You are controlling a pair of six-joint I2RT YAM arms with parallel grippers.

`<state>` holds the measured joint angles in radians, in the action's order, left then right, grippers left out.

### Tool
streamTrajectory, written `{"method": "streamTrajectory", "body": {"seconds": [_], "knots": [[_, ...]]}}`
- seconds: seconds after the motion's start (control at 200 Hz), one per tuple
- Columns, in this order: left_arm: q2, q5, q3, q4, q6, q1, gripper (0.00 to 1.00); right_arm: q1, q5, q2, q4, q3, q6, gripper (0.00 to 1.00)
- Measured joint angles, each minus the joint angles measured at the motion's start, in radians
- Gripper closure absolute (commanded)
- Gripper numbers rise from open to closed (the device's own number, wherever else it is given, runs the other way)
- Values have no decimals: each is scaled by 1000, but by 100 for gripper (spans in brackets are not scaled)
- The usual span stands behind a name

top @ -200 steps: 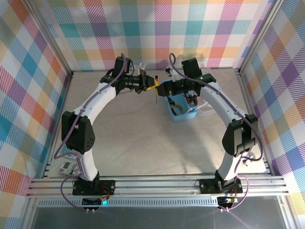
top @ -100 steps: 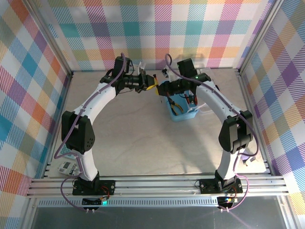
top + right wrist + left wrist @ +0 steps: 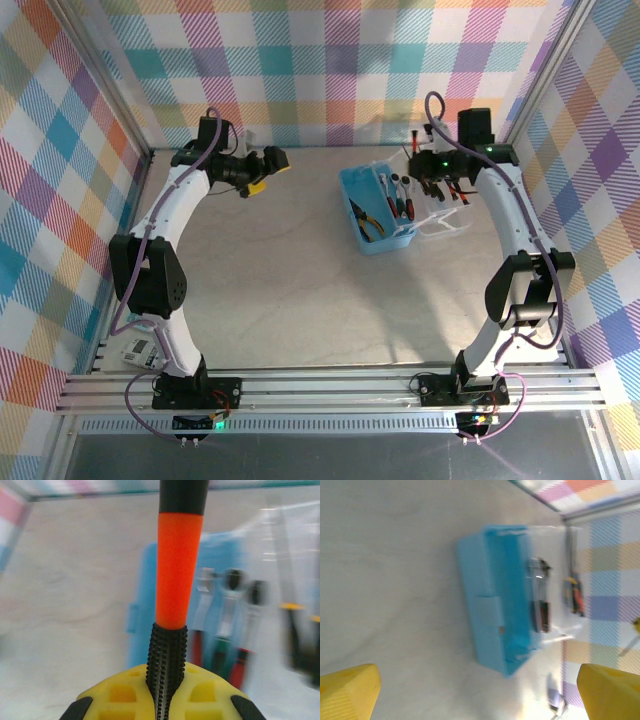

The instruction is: Pack the tool kit

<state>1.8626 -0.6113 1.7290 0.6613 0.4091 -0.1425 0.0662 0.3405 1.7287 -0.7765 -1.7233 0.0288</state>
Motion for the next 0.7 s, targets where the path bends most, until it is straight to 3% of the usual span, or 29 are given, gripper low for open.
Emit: {"method": "streamTrajectory", "body": {"seconds": [0.17, 0.29, 0.695], "knots": [[-13, 84, -42, 78, -60, -4, 0, -11, -309, 65, -60, -73, 99, 100], [-26, 106, -98, 95, -70, -6, 0, -15, -452, 139, -63, -105, 154, 100], [-27, 116, -135, 98, -85, -7, 0, -15, -616, 307, -29, -147, 271, 100]]}}
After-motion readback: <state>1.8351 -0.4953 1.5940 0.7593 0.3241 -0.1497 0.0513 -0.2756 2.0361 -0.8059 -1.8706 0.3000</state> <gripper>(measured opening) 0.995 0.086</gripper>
